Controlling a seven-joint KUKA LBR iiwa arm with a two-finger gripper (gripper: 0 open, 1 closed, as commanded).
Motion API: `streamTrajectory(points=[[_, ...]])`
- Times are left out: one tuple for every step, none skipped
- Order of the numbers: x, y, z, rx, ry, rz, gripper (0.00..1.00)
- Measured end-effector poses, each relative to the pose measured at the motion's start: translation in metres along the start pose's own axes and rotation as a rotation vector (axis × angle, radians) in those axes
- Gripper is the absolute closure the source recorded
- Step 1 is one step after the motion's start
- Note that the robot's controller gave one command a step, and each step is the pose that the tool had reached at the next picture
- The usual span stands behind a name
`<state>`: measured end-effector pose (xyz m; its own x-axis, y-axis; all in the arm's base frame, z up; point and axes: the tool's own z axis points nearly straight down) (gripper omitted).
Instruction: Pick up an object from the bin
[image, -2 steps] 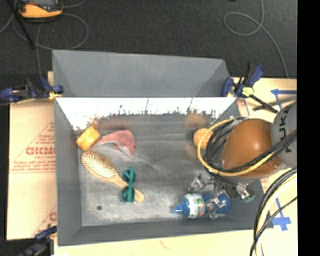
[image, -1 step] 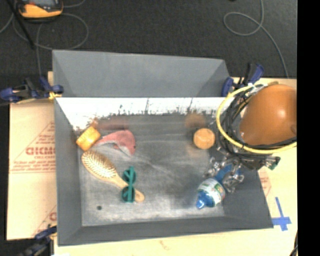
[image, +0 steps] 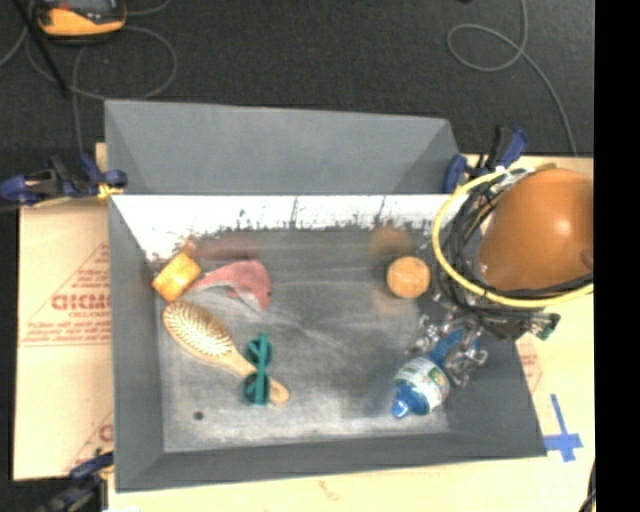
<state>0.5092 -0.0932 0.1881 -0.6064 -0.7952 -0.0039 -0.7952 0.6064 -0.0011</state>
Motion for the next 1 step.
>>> streamTrajectory(points=[[0.0003, 0.0005, -0.0529, -0.005, 0.004, 0.015, 1.00]])
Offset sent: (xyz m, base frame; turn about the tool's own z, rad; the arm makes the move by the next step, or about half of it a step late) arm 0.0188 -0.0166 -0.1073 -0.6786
